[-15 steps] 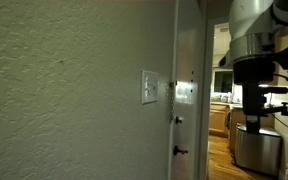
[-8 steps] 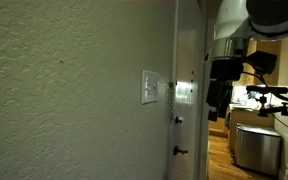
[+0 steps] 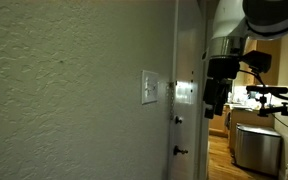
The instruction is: Drop the right switch
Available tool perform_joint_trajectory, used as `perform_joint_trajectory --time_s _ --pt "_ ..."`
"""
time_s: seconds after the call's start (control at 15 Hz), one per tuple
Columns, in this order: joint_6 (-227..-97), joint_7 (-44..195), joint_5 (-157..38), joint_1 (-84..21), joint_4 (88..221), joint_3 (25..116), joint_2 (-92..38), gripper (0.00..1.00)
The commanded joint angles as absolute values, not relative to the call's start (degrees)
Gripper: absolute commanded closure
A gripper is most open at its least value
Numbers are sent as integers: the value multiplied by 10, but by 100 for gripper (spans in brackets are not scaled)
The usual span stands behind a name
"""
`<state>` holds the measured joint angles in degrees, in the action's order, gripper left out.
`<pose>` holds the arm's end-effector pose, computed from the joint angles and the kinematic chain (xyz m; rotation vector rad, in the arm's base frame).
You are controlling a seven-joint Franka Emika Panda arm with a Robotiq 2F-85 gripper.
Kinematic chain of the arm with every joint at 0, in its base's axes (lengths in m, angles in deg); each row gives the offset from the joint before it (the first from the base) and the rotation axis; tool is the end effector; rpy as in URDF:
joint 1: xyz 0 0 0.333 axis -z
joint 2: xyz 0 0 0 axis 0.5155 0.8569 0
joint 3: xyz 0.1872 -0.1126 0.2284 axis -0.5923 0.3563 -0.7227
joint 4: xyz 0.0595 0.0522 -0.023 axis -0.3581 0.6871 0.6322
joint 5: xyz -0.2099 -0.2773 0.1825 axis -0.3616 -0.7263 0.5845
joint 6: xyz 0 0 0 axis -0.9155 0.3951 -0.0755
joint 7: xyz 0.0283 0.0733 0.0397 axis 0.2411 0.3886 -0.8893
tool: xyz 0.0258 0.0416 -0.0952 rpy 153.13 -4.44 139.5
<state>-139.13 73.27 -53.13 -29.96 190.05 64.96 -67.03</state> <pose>0.4441 0.0060 0.5441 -3.0831 0.0949 -0.1957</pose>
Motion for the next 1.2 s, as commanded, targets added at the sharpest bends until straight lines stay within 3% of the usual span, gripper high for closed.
perform_joint_trajectory --time_s 0.0,1.13 --pt "-1390 734 -533 -303 1899 653 -670 0" --pt "-1550 673 -576 -298 1772 671 -553 0"
